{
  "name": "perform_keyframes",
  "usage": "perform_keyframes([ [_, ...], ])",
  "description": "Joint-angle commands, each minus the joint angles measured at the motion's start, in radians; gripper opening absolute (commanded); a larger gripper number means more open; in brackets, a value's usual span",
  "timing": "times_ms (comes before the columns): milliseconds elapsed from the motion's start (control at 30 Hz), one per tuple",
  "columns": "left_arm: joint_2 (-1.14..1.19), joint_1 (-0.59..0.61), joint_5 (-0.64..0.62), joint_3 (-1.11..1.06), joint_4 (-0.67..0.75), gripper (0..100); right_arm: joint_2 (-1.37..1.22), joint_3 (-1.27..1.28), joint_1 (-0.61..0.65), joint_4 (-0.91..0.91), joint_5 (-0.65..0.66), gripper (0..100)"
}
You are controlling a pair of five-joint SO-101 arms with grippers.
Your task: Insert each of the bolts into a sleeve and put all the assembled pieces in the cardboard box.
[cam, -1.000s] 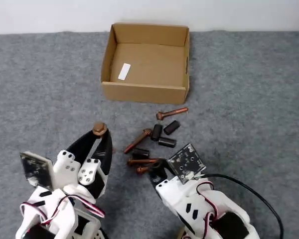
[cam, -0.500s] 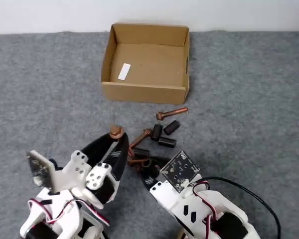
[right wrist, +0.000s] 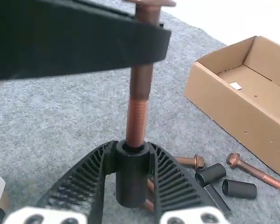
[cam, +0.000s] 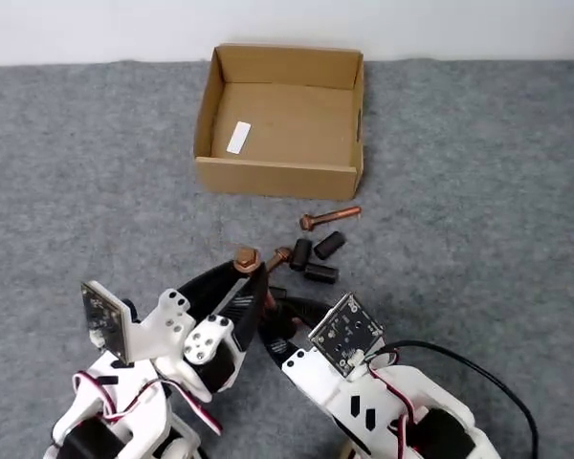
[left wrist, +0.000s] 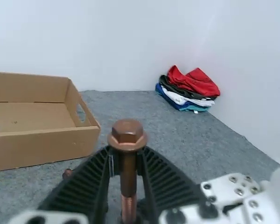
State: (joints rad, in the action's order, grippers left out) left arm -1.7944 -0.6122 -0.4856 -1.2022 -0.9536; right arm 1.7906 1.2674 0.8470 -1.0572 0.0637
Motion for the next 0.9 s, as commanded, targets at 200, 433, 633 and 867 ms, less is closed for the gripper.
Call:
perform_keyframes([
  [200, -0.003, -0.018, -0.006, 0.012, 0.003, 1, 0.012, -0.018, 0.005, 0.027, 0.008, 0.9],
  [433, -0.003, -0.020, -0.005, -0.021, -0.097, 1, 0.016, -0.021, 0.005, 0.042, 0.009, 0.9],
  [633, -0.003, -0.020, 0.002, -0.022, -0.196, 1, 0.012, -0.021, 0.004, 0.117, 0.038, 0.9],
  [867, -0.003, -0.020, 0.109, -0.024, -0.290, 1, 0.012, -0.037, 0.004, 0.120, 0.054, 0.9],
])
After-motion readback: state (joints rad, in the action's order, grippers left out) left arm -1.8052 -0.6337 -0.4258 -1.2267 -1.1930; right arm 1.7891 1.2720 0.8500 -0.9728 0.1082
